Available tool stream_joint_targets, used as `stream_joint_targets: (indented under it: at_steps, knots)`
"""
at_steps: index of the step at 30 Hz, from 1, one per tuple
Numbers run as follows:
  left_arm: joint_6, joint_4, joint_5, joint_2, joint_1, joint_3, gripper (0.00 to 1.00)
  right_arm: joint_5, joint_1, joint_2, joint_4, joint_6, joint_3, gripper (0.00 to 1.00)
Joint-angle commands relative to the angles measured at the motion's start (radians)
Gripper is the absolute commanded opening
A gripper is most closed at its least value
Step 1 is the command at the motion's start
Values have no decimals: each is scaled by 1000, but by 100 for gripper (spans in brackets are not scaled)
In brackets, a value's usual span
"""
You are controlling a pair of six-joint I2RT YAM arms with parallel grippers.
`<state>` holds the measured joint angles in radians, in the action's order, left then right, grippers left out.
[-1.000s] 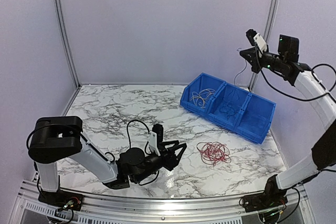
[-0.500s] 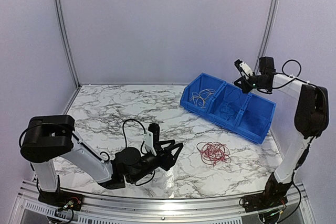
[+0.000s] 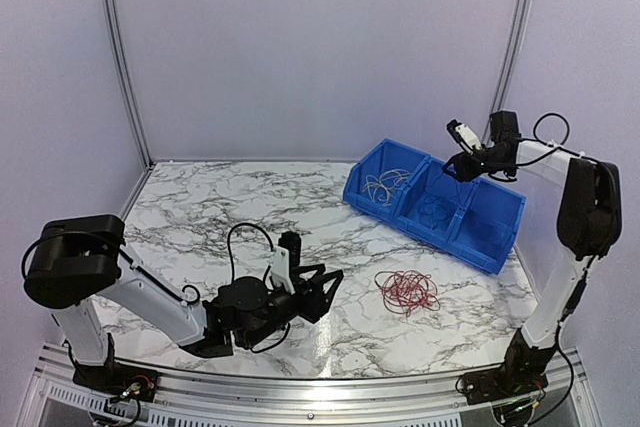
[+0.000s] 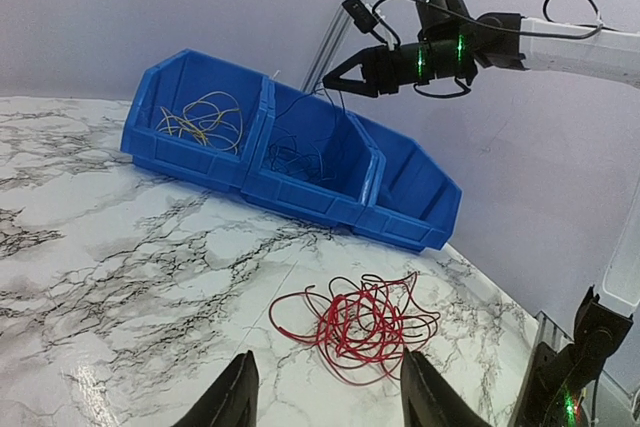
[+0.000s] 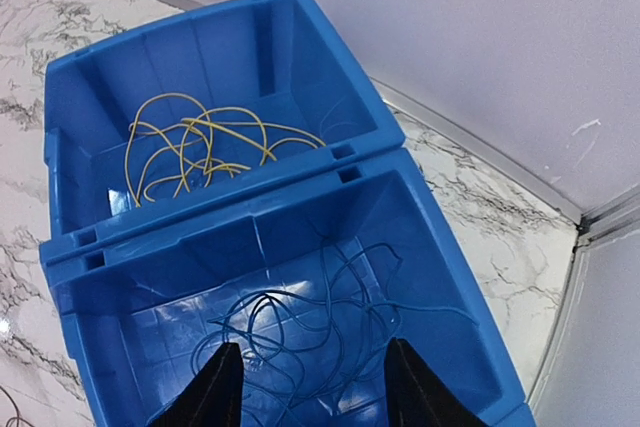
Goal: Untangle the cables
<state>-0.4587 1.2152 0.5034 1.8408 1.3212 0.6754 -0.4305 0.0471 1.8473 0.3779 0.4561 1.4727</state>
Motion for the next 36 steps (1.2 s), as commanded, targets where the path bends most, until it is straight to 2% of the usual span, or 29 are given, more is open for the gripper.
stream_joint_targets:
  at_steps: [1,5,13,16,19,21,23,25,28,33,36]
  knots:
    - [13,-40,23,-21,4,-12,51,56,0,-114,-17,-43,-9,52]
    - [7,-42,15,-9,4,-6,51,112,0,-128,-51,-32,-50,54]
    - [-11,-41,1,-6,4,-13,52,98,0,14,72,-20,21,56]
    - [-18,-41,-2,-5,5,-19,52,99,0,43,61,-15,18,45]
    - [-17,-42,0,-12,5,-33,52,99,0,52,53,-10,15,23]
    - [-7,-41,6,-23,5,-45,52,99,0,47,49,-11,10,20]
    - [6,-47,20,-37,5,-53,52,97,0,35,60,-14,10,26]
    - [15,-65,43,-52,4,-58,53,97,1,13,76,-22,9,39]
    - [18,-138,89,-78,4,-51,54,107,0,-51,107,-48,8,51]
    - [42,-266,136,-116,3,-31,55,61,-12,-215,115,-28,-112,54]
    - [89,-345,105,-127,3,6,57,20,-42,-301,113,23,-233,54]
